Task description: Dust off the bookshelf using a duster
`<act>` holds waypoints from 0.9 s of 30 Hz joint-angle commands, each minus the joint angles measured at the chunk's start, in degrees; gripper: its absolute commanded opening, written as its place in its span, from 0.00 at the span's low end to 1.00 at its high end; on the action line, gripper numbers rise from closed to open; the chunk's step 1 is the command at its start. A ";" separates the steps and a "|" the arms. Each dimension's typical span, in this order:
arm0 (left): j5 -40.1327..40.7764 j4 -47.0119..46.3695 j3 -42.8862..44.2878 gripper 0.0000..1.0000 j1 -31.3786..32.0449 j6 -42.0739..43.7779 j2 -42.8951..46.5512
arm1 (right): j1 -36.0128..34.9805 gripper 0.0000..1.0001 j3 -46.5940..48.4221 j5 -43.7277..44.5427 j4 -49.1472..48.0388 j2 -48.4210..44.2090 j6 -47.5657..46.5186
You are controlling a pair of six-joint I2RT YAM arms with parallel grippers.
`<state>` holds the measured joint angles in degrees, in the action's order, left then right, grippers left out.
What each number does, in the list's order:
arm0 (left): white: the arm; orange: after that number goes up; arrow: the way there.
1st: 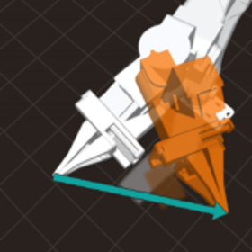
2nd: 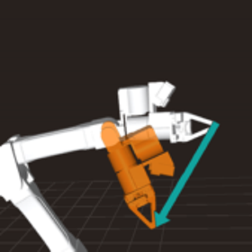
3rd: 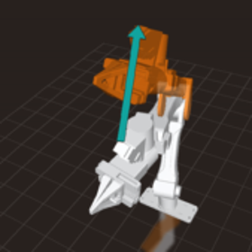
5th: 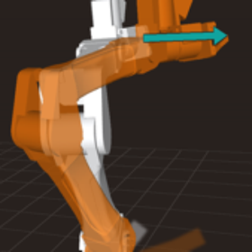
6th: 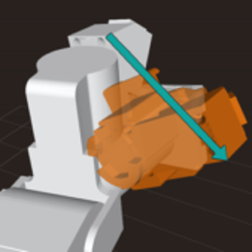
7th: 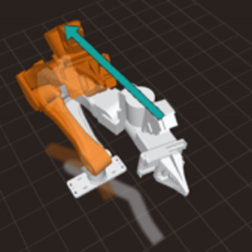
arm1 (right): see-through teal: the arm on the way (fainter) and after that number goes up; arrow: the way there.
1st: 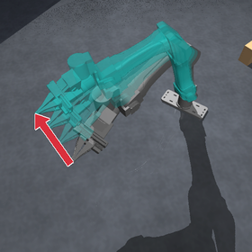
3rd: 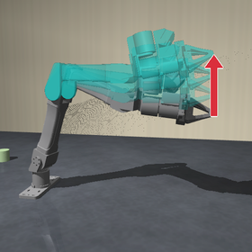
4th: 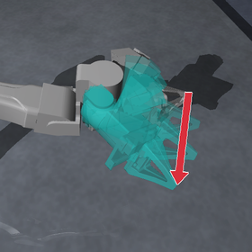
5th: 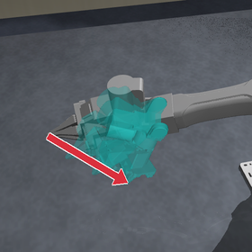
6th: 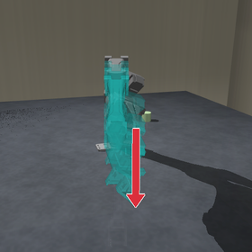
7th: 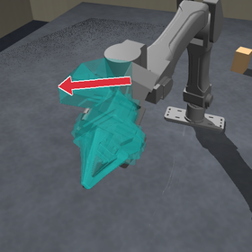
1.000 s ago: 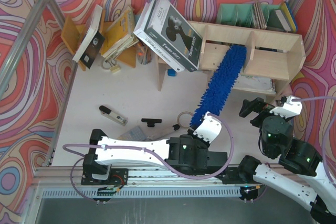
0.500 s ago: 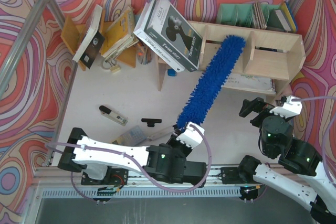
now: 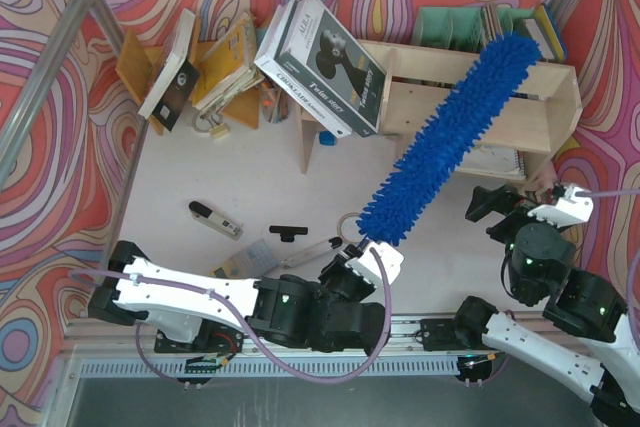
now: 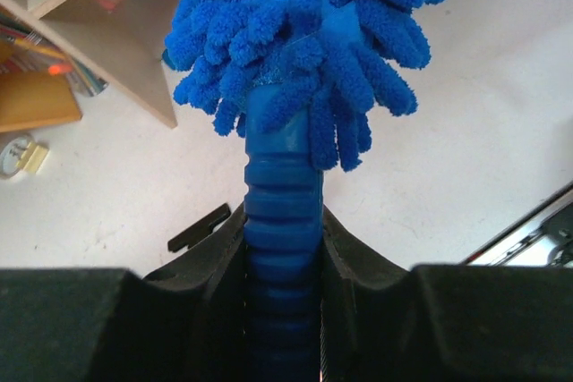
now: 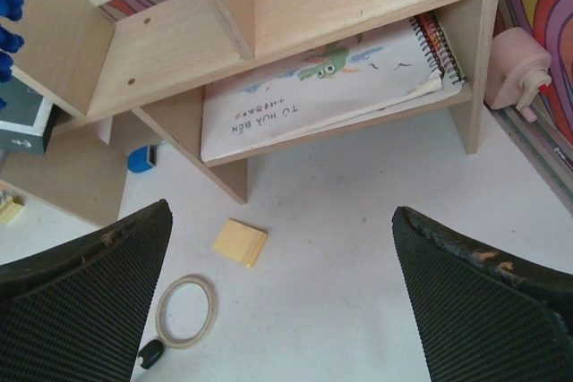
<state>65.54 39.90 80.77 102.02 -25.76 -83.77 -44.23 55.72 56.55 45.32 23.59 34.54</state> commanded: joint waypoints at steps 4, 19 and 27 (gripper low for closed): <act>-6.01 -8.65 3.44 0.00 -2.51 6.65 -3.32 | -0.03 0.99 5.47 2.59 1.38 0.67 -0.06; -14.16 5.79 18.42 0.00 -4.26 -1.84 -21.77 | -0.02 0.99 10.72 4.76 -1.72 7.68 -1.49; -14.17 4.34 15.84 0.00 -5.80 -1.95 -20.45 | -0.04 0.99 10.00 4.88 -2.35 7.69 -0.74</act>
<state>49.71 44.88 97.36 97.25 -26.61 -106.83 -44.23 65.54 59.79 44.93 31.22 33.87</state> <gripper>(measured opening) 0.345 0.987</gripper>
